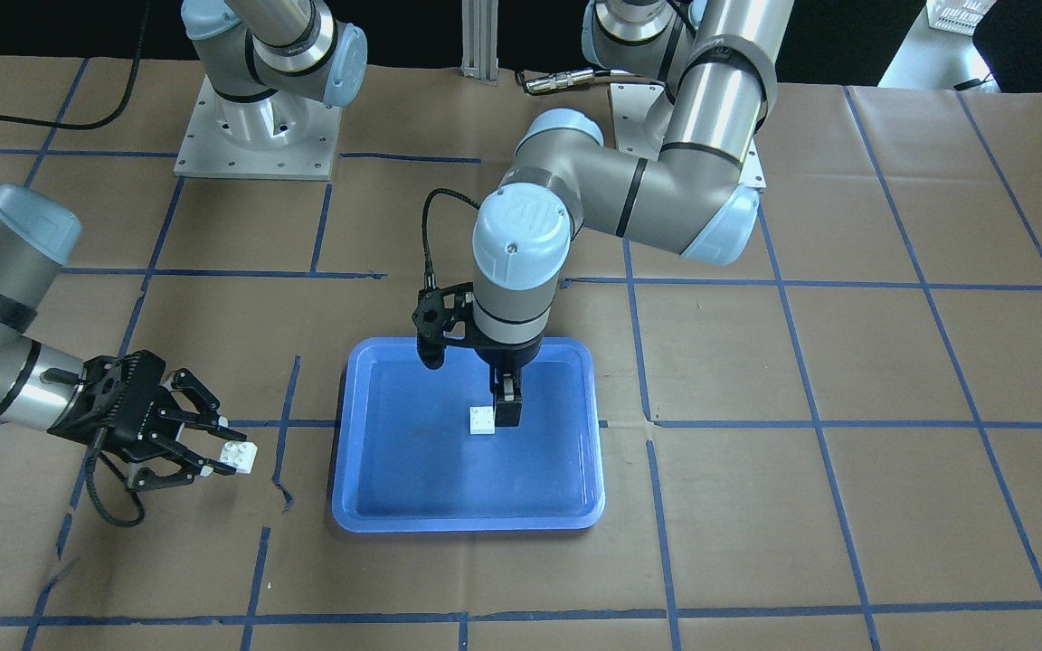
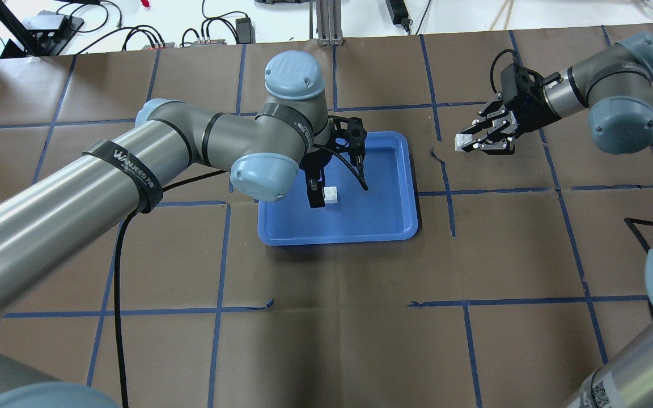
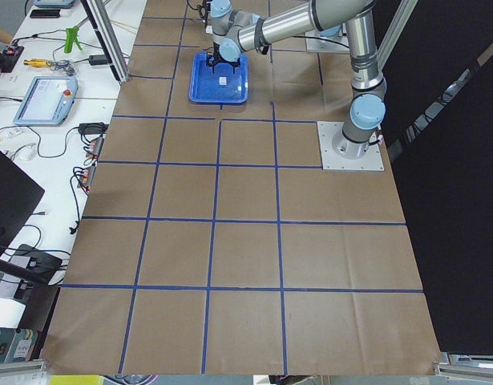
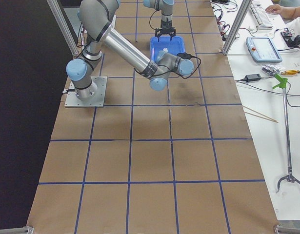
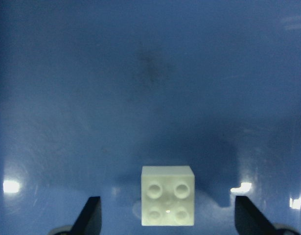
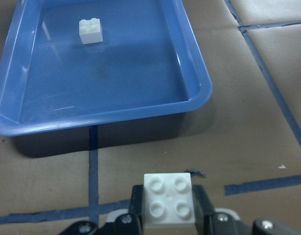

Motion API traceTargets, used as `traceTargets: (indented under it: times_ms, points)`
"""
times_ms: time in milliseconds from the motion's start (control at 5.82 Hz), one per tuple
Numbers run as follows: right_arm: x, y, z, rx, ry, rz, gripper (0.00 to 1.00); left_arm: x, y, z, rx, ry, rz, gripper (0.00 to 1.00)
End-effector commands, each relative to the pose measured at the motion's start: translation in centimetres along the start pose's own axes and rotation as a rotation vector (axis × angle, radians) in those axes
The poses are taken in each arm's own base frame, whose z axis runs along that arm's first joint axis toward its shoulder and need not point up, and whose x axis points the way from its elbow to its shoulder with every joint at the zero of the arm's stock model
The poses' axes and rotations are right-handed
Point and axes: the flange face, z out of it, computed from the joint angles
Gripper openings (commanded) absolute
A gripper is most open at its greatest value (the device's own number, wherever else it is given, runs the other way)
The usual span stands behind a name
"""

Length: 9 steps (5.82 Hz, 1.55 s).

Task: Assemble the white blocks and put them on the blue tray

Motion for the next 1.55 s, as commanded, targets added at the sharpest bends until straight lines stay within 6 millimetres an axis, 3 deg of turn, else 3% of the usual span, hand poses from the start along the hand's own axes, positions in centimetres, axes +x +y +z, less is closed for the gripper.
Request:
traceTargets:
  times_ms: [0,172,343,515,859,1030,1374]
  points:
    - [-2.3,-4.8,4.2,-0.003,-0.024,-0.01,0.23,2.7,3.1,-11.3,-0.008,0.053,-0.045,0.99]
    - [-3.7,-8.7,7.4,-0.014,-0.012,-0.001,0.23,5.1,4.6,-15.4,-0.003,0.04,-0.086,0.99]
    - [-5.5,-11.6,10.5,-0.019,0.047,0.001,0.23,7.3,5.3,-17.5,-0.011,0.054,-0.111,0.99]
    - [-6.6,-13.2,12.0,-0.004,0.098,-0.023,0.23,7.9,5.4,-18.3,-0.009,0.038,-0.167,0.99]
    - [-7.8,-13.5,15.5,-0.002,0.052,-0.06,0.23,8.3,6.7,-18.5,-0.099,-0.005,-0.275,0.99]
    - [-7.9,-12.9,16.3,-0.005,0.039,-0.103,0.23,8.4,6.9,-17.8,-0.105,-0.008,-0.409,0.99]
    - [-8.4,-12.6,18.7,-0.005,0.004,-0.103,0.23,6.5,10.5,-19.6,-0.051,-0.085,-0.786,0.99]
